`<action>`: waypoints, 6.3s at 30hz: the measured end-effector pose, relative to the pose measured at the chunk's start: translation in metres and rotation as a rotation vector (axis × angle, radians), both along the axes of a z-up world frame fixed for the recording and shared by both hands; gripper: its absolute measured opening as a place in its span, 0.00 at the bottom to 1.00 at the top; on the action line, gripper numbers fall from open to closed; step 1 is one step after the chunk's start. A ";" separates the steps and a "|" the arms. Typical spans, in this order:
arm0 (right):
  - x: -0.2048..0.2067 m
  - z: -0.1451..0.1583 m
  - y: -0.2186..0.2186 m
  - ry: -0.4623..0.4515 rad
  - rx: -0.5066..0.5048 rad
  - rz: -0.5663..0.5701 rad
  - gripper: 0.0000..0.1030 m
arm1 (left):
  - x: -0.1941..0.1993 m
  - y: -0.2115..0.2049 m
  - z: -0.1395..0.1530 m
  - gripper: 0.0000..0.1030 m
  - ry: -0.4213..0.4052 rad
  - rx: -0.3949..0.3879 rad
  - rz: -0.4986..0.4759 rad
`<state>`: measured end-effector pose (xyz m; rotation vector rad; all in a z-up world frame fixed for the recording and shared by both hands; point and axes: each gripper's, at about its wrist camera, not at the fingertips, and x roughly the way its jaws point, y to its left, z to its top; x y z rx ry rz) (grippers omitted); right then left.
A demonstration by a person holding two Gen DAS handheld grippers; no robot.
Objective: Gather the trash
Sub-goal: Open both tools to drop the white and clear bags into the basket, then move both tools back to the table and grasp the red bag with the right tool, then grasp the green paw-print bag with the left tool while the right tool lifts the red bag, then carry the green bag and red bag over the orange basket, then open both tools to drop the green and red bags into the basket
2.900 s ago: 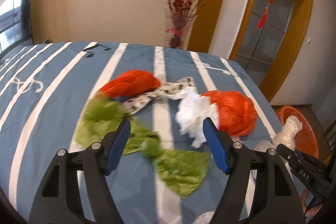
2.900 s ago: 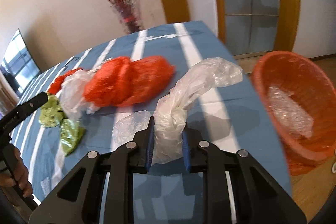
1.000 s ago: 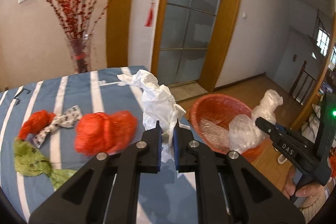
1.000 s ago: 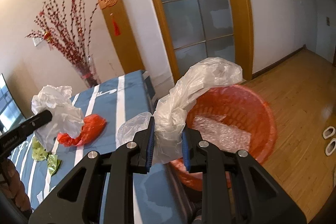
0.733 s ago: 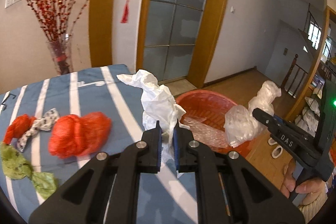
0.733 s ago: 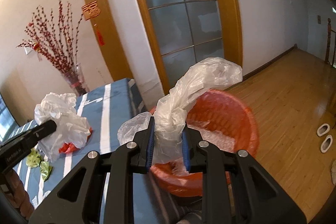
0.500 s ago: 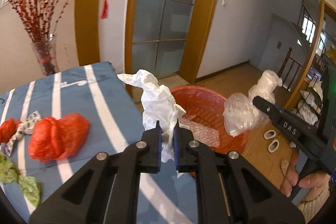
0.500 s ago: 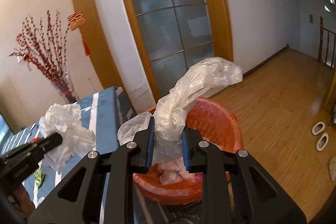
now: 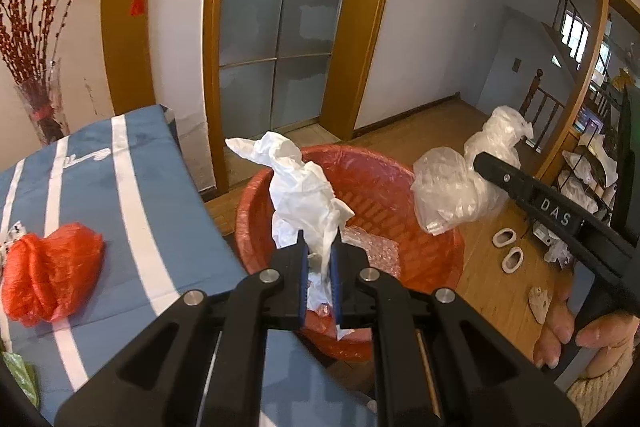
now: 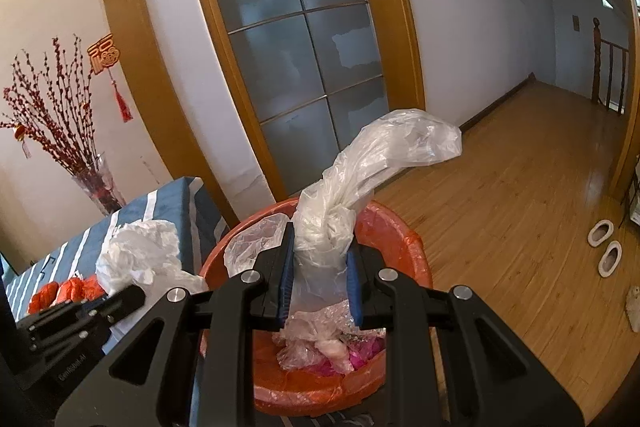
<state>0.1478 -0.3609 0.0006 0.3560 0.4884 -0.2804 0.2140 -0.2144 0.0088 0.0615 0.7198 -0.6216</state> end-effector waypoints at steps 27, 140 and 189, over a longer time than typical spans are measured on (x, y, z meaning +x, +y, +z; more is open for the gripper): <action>0.005 -0.012 -0.006 0.014 0.068 -0.018 0.55 | 0.012 0.043 -0.023 0.50 0.022 0.066 0.115; 0.028 0.000 0.174 0.071 -0.048 0.354 0.16 | -0.022 0.246 0.009 0.17 0.005 0.015 0.422; 0.024 -0.001 -0.006 -0.041 0.145 0.032 0.22 | 0.028 -0.009 0.001 0.20 0.000 -0.032 -0.007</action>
